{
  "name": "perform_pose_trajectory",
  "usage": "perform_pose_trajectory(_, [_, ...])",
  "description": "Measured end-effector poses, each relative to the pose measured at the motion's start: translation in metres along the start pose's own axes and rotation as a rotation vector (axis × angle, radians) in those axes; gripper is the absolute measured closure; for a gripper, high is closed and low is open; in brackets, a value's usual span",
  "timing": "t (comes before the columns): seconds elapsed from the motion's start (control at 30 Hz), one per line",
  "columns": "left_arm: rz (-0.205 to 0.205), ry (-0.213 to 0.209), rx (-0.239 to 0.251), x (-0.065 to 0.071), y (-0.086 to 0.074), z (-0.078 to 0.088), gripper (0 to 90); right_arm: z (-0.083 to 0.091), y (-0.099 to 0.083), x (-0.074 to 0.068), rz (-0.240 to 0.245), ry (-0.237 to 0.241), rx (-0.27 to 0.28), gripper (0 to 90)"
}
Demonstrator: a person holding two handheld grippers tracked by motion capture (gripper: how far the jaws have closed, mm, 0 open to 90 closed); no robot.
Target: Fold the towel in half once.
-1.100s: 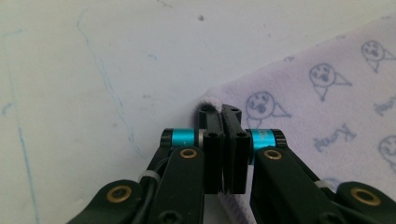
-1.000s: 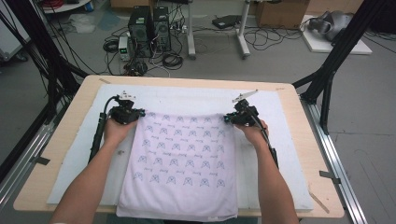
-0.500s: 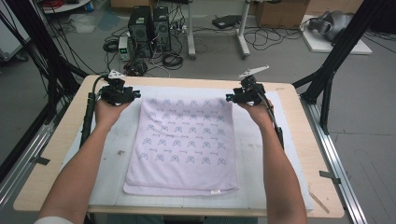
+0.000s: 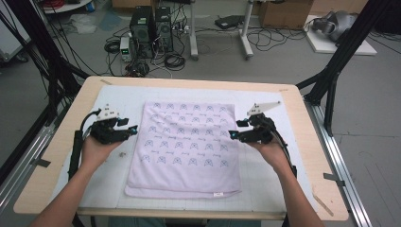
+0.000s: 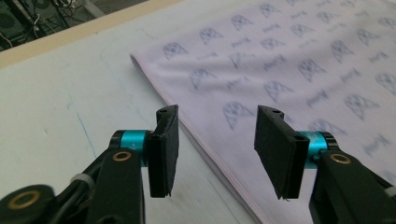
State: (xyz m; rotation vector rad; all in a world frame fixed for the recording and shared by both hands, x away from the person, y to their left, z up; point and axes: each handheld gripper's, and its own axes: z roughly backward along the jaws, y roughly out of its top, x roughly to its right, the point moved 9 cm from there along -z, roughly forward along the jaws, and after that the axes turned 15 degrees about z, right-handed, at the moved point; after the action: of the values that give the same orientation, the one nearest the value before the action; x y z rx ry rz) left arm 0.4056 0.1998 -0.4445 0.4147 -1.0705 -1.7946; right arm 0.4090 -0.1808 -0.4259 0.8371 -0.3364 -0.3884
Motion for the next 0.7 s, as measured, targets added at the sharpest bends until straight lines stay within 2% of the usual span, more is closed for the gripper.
perform_pose_trajectory(0.03, [0.004, -0.017, 0.008, 0.007, -0.007, 0.004, 48.3, 0.002, -0.002, -0.01, 0.004, 0.009, 0.012, 45.0])
perform_pose_trajectory(0.1, [-0.025, -0.029, 0.008, 0.018, -0.02, 0.013, 48.1, 0.004, -0.009, -0.029, 0.024, 0.023, 0.01, 45.1])
perform_pose_trajectory(0.2, [-0.015, -0.068, 0.027, 0.034, -0.036, 0.024, 48.0, 0.005, -0.021, -0.057, 0.057, 0.057, -0.002, 46.1])
perform_pose_trajectory(0.23, [-0.034, -0.064, 0.011, 0.038, -0.042, 0.027, 48.0, 0.006, -0.023, -0.065, 0.07, 0.059, 0.006, 47.0])
perform_pose_trajectory(0.3, [-0.026, -0.099, 0.007, 0.048, -0.052, 0.031, 48.3, 0.006, -0.029, -0.079, 0.074, 0.081, 0.007, 47.2])
perform_pose_trajectory(0.4, [-0.039, -0.13, -0.008, 0.061, -0.064, 0.036, 49.9, 0.006, -0.039, -0.092, 0.091, 0.092, 0.001, 49.3])
perform_pose_trajectory(0.57, [-0.088, -0.167, -0.02, 0.078, -0.078, 0.045, 52.9, 0.009, -0.053, -0.108, 0.076, 0.086, 0.011, 51.1])
perform_pose_trajectory(0.63, [-0.111, -0.171, -0.028, 0.083, -0.083, 0.046, 55.4, 0.01, -0.057, -0.112, 0.086, 0.086, 0.02, 53.8])
perform_pose_trajectory(0.7, [-0.125, -0.179, -0.043, 0.084, -0.088, 0.045, 59.4, 0.008, -0.061, -0.118, 0.087, 0.109, 0.026, 58.1])
